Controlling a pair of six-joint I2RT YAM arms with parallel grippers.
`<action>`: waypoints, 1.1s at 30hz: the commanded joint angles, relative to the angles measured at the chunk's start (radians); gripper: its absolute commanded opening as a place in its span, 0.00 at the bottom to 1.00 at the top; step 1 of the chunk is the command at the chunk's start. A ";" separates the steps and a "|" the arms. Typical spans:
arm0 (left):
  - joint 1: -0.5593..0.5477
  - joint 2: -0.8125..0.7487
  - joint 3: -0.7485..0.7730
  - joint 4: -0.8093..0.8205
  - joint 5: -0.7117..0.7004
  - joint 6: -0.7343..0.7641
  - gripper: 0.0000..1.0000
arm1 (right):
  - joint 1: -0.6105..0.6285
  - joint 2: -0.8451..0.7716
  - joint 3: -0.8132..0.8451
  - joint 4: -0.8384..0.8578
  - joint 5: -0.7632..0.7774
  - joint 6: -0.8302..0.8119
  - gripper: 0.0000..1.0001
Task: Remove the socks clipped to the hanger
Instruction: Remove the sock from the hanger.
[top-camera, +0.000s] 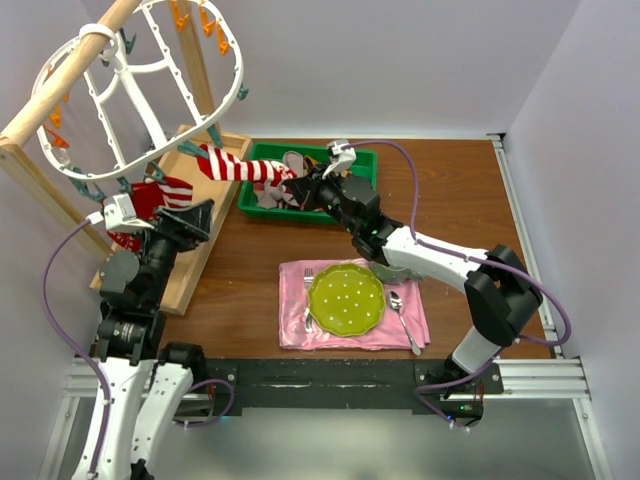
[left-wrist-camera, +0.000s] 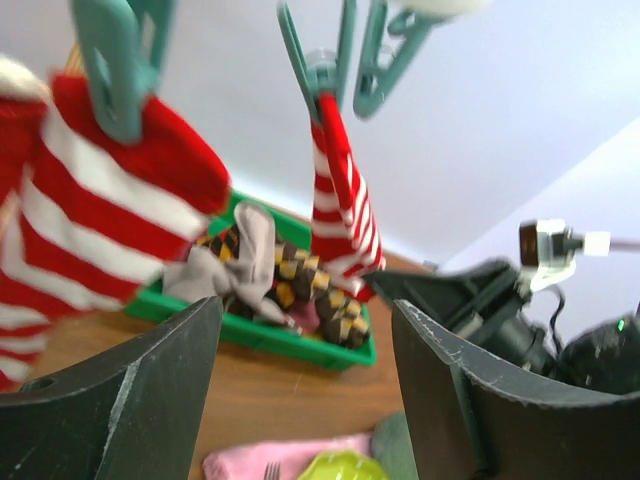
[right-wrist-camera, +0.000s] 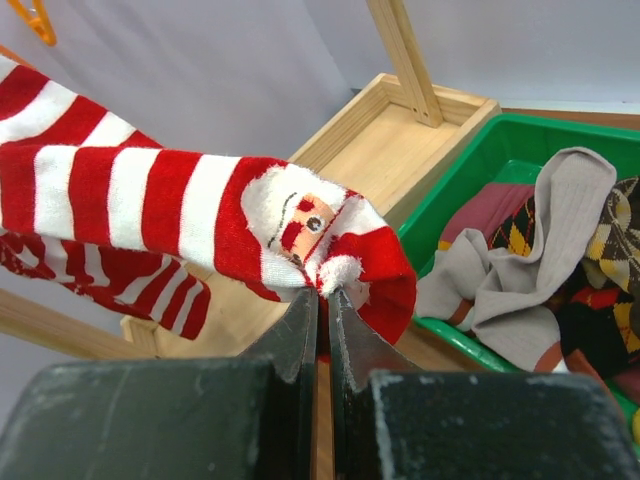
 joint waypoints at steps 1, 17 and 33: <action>-0.003 0.061 0.037 0.191 -0.078 -0.054 0.75 | -0.006 -0.029 0.011 0.047 0.016 0.009 0.00; -0.003 0.231 0.060 0.471 -0.110 -0.124 0.75 | -0.006 -0.038 0.017 0.033 0.008 -0.005 0.00; -0.003 0.167 0.127 0.283 -0.080 -0.189 0.75 | -0.005 -0.033 0.041 -0.005 0.025 -0.036 0.00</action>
